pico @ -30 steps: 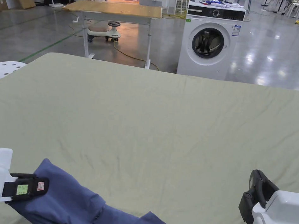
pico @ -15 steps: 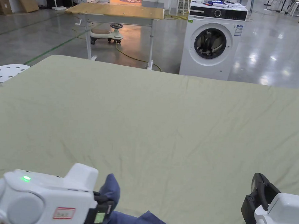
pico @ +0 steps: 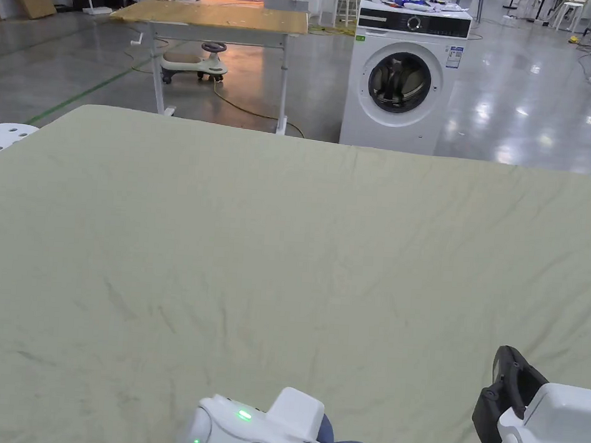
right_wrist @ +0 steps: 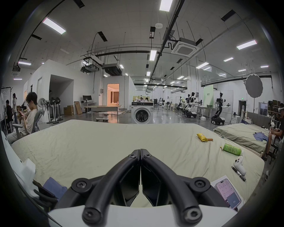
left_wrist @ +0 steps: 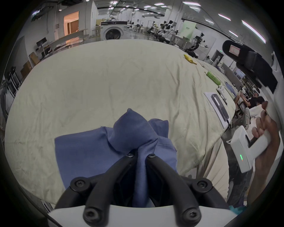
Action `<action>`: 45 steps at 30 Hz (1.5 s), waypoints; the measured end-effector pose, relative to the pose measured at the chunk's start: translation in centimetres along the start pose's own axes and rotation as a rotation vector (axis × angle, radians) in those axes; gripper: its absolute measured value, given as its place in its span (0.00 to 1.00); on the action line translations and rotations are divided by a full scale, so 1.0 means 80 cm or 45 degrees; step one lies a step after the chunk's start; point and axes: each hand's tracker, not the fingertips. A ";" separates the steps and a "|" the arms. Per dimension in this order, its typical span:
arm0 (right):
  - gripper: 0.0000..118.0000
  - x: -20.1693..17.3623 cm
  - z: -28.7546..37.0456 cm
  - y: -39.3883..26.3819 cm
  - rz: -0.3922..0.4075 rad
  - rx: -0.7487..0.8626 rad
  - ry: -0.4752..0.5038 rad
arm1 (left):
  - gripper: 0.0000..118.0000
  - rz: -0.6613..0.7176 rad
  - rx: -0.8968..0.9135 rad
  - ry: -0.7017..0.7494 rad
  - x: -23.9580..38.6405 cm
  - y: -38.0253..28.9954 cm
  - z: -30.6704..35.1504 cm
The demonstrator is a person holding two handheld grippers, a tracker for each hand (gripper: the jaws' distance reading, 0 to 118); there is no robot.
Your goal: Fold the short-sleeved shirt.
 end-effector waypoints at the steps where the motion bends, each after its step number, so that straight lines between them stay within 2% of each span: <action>1: 0.00 0.000 0.000 -0.001 0.001 -0.003 -0.002 | 0.05 -0.003 0.005 -0.002 0.006 -0.001 -0.004; 9: 0.00 0.000 0.001 -0.003 0.009 -0.011 -0.004 | 0.05 0.055 0.003 -0.083 0.012 0.000 -0.012; 11: 0.00 0.000 0.001 -0.003 0.010 -0.014 -0.005 | 0.13 0.095 -0.010 -0.138 0.003 -0.001 -0.016; 14: 0.00 0.002 0.001 -0.003 0.012 -0.017 -0.008 | 0.33 0.182 -0.008 -0.293 -0.012 0.001 -0.008; 17: 0.00 0.005 0.003 -0.002 0.016 -0.016 -0.013 | 0.43 0.274 0.024 -0.408 -0.027 0.006 0.013; 19: 0.00 0.009 0.005 -0.001 0.013 -0.014 -0.019 | 0.43 0.274 0.080 -0.447 -0.036 0.009 0.024; 21: 0.00 0.011 0.006 0.000 0.009 -0.012 -0.024 | 0.39 0.264 0.091 -0.400 -0.043 0.010 0.021; 22: 0.00 0.011 0.007 0.000 0.008 -0.011 -0.027 | 0.34 0.271 0.092 -0.343 -0.047 0.010 0.015; 23: 0.00 0.012 0.008 0.001 0.007 -0.011 -0.029 | 0.24 0.292 0.085 -0.300 -0.052 0.009 0.005; 25: 0.00 0.012 0.009 0.000 0.006 -0.012 -0.032 | 0.17 0.293 0.048 -0.295 -0.054 0.005 -0.015; 28: 0.00 0.013 0.010 -0.002 0.015 -0.018 -0.031 | 0.15 0.319 -0.057 -0.413 -0.052 -0.011 -0.043; 31: 0.00 0.014 0.011 -0.005 0.023 -0.022 -0.032 | 0.15 0.283 -0.069 -0.467 -0.038 -0.027 -0.060; 39: 0.00 0.014 0.008 -0.007 0.008 -0.029 -0.032 | 0.09 0.192 0.016 -0.389 -0.022 -0.051 -0.076; 42: 0.00 0.012 0.008 -0.005 0.009 -0.019 -0.032 | 0.08 0.169 0.040 -0.392 -0.024 -0.045 -0.056; 45: 0.00 0.010 0.005 -0.002 0.004 -0.008 -0.029 | 0.05 0.086 0.188 -0.379 -0.031 -0.034 -0.021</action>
